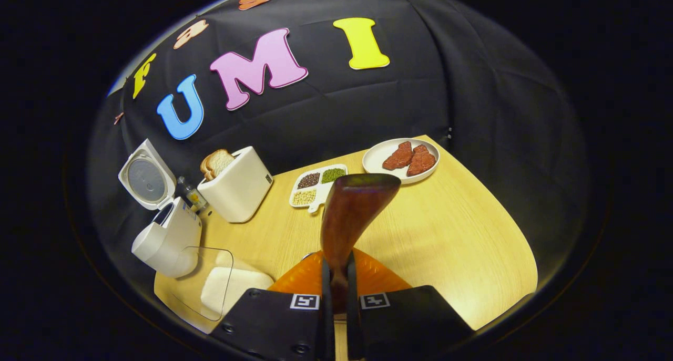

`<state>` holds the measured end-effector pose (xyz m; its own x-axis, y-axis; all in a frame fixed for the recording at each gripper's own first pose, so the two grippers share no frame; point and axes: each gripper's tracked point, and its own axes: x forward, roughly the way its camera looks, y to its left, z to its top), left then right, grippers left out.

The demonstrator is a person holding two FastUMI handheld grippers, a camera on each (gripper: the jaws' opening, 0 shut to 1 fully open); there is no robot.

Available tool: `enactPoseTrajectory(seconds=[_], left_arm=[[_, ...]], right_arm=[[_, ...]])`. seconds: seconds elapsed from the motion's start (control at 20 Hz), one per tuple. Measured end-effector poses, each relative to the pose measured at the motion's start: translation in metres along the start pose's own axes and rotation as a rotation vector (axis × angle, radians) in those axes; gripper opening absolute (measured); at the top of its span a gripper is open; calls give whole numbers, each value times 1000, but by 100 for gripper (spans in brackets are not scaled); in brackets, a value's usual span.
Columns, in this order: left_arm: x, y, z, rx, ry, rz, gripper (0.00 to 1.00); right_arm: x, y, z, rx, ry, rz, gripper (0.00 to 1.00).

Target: Close the left gripper, press the button to open the rice cooker; take a wooden spoon from the chopstick holder with the right hand, scoop a spoonful of rice and pour it into the rice cooker, then put the wooden spoon back into the chopstick holder.

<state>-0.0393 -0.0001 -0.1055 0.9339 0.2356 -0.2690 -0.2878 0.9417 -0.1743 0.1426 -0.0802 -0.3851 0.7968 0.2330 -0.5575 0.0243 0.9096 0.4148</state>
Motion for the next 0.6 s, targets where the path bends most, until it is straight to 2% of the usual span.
enactPoseTrajectory(seconds=[0.05, 0.3, 0.45, 0.6], left_arm=[[-1, 4, 1, 5, -1, -4, 96], [-1, 22, 1, 12, -5, -40, 96], [1, 36, 2, 9, -8, -68, 96], [3, 51, 0, 22, -9, -98, 96]], right_arm=[[-6, 3, 7, 2, -22, 4, 13], [-40, 33, 49, -15, -123, 25, 13], [-64, 73, 75, -26, -199, 68, 13], [-80, 127, 84, -82, -231, 131, 13]])
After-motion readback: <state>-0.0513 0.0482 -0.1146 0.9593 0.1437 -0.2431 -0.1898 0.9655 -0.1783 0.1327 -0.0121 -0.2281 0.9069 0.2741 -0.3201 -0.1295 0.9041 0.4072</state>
